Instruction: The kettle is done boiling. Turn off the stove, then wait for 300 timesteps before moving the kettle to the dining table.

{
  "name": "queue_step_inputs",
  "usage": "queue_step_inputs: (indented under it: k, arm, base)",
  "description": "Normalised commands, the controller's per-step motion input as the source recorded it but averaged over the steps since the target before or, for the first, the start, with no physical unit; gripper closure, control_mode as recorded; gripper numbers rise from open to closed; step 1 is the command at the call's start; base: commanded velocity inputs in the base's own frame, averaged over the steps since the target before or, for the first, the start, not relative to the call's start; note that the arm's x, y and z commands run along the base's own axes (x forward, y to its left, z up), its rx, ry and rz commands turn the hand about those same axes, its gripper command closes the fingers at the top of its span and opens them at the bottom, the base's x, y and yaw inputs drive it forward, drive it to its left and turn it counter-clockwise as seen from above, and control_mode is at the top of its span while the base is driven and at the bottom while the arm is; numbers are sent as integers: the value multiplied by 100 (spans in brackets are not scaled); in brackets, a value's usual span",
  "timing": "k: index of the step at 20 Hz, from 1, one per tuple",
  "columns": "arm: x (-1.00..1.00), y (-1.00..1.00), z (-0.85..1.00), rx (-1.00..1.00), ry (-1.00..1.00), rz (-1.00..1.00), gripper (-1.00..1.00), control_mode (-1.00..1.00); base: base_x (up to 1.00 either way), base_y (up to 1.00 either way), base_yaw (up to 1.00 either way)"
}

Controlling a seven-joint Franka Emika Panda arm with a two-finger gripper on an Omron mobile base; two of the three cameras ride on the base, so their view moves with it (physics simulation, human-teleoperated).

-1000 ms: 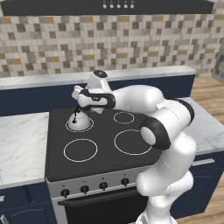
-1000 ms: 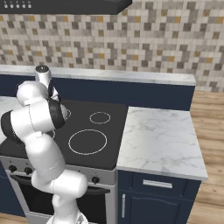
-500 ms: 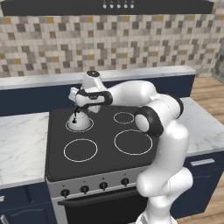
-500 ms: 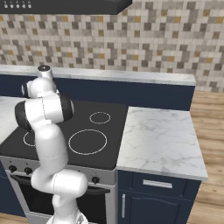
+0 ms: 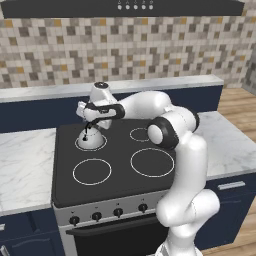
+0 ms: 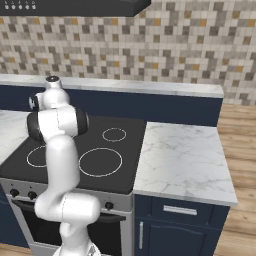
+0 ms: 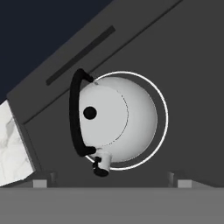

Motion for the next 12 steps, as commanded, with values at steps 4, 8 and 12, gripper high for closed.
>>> queue_step_inputs:
  k: [4, 8, 12]
  arm:
    - [34, 6, -15, -3, 7, 1, -100, -100]
    - [34, 6, -11, -1, 6, 3, -100, -100]
    - [34, 8, -9, -2, 6, 3, -100, -100]
  base:
    - [0, 0, 0]
    - [0, 0, 0]
    - [0, 0, 0]
